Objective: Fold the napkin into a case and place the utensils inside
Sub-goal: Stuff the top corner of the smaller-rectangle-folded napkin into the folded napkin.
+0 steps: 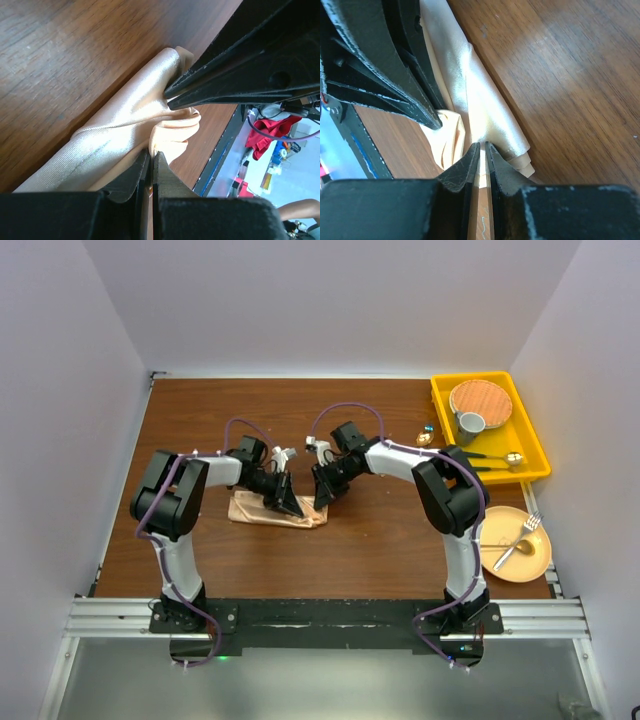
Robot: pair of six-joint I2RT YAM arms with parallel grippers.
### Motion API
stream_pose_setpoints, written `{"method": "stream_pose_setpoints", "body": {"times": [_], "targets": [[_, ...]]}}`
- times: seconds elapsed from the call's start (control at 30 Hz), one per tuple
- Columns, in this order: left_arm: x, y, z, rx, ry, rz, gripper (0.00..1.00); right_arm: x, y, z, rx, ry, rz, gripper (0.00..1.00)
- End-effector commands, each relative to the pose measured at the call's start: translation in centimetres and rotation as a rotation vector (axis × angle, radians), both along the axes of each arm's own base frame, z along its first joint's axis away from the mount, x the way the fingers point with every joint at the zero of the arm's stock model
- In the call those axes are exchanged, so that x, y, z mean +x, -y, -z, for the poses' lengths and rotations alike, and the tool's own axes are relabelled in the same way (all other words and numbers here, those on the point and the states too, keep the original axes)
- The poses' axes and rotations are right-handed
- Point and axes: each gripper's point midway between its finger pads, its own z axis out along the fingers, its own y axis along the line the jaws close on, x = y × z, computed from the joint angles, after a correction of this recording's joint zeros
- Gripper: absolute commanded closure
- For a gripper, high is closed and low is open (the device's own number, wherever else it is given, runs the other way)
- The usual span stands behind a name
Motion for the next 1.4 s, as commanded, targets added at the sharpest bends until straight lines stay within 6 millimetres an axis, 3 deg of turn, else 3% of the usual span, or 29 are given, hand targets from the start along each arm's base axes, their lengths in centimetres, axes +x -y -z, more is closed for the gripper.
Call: {"method": "stream_pose_setpoints", "body": {"times": [0.0,0.3,0.77,1.2,1.37], "targets": [[-1.2,-1.2,1.8,0.074,-0.07,-0.026,1.0,1.4,-0.6,-2.9,0.003,0.132,-0.017,0.86],[-1.4,-1.1,2.1,0.074,-0.082,-0.027,1.0,1.7,-2.5,-5.3,0.009,0.267,-0.022,0.85],[-1.8,-1.2,2.6,0.08,-0.1,-0.036,1.0,0.2,-2.6,-3.3,-0.109,0.313,-0.057,0.88],[-1.8,-1.2,2.8,0.078,-0.102,-0.037,1.0,-0.5,-2.4,-2.0,-0.19,0.369,-0.091,0.77],[-2.0,-1.3,3.1,0.085,-0.116,-0.037,1.0,0.0,-1.9,-2.1,-0.222,0.387,-0.077,0.85]]}}
